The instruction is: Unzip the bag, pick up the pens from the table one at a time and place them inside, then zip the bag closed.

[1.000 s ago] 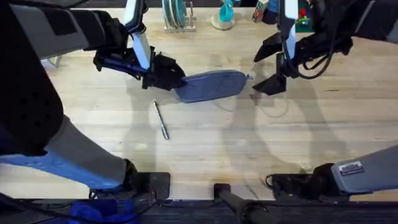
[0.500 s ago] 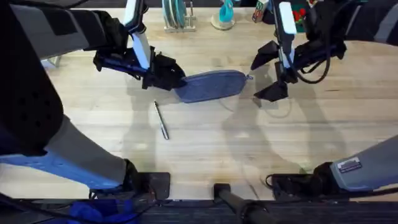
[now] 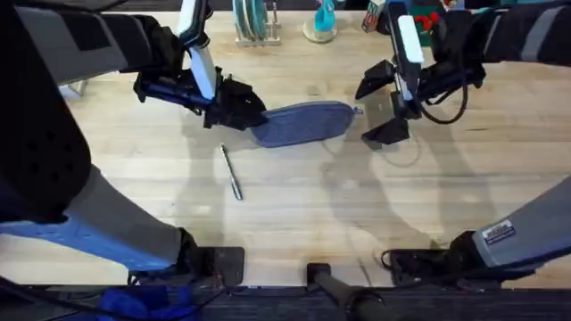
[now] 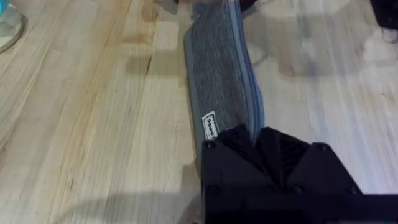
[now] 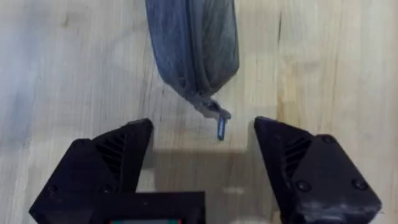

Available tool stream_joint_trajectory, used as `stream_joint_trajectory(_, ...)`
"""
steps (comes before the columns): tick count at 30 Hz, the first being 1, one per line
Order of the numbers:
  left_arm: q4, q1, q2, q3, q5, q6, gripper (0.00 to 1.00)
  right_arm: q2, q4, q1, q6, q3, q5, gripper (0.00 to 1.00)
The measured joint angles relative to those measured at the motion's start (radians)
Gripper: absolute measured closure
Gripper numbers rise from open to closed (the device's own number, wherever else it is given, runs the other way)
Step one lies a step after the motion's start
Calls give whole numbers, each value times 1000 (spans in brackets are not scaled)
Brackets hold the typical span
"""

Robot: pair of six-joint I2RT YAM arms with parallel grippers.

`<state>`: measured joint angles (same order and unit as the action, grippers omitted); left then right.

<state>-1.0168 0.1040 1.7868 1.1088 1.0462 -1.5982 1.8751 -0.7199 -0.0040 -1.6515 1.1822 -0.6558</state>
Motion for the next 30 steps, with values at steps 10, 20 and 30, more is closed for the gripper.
stream_joint_trajectory(10, -1, 0, 0, 0, 0, 0, 959, 2, 1, 0, -10, 1, -87, 17)
stream_joint_trajectory(20, -1, 0, 0, 0, 0, 0, 959, 34, 7, 2, -10, 2, -100, 98)
stream_joint_trajectory(30, -1, 0, 0, 0, 0, 0, 959, 34, 7, 8, -10, 2, -101, 179)
